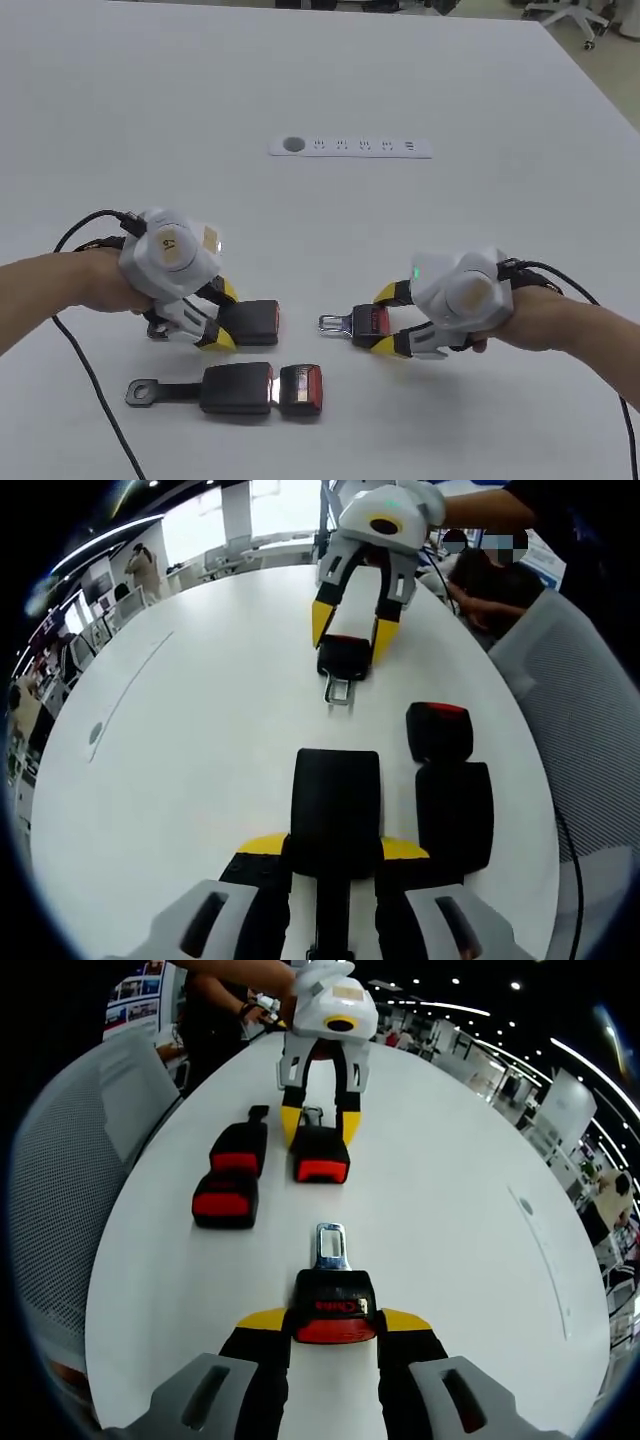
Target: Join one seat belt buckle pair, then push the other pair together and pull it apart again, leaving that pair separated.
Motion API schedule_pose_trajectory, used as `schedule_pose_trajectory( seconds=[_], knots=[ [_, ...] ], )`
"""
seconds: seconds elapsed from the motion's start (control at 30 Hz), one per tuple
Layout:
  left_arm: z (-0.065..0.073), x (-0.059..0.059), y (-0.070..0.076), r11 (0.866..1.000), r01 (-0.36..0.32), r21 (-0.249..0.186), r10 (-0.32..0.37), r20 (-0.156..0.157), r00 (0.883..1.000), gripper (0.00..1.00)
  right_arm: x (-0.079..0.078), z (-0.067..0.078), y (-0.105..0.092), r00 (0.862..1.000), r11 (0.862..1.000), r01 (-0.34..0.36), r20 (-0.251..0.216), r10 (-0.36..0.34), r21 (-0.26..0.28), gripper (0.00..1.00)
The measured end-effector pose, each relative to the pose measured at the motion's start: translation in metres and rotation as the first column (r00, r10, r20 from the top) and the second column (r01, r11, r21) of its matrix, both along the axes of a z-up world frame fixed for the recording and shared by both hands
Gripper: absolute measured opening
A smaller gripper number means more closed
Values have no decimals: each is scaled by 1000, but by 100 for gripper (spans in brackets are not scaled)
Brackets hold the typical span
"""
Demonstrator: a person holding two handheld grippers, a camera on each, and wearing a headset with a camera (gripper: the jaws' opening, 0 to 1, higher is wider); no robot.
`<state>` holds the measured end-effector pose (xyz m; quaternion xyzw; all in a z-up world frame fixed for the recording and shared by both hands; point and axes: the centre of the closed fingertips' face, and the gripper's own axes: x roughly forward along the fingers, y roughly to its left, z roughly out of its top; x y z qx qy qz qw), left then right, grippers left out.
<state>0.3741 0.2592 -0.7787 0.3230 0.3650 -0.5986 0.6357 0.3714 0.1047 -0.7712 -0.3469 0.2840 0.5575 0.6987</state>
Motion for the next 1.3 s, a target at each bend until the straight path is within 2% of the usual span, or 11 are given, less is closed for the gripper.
schedule_pose_trajectory(
  seconds=[0.27, 0.43, 0.77, 0.9, 1.3],
  knots=[
    [-2, 0, 2, 1000, 4, 20, -4, -5, 1000, 33, -3, 2, 6, 1000, 1000, -3, -9, 3, 5, 30],
    [-2, 0, 2, 1000, 3, 23, -3, -6, 1000, 33, -1, -2, 10, 1000, 1000, -10, -14, 10, 7, 30],
    [-1, 1, 2, 999, 7, 31, -6, -8, 1000, 33, -3, 3, 22, 999, 1000, -19, -28, 19, 11, 30],
    [-1, 0, 2, 999, 8, 34, -8, -9, 1000, 33, -1, -1, 25, 999, 1000, -23, -30, 24, 12, 30],
    [-1, 0, 2, 999, 12, 35, -12, -9, 1000, 33, -3, 0, 36, 999, 999, -35, -34, 35, 13, 30]
  ],
)
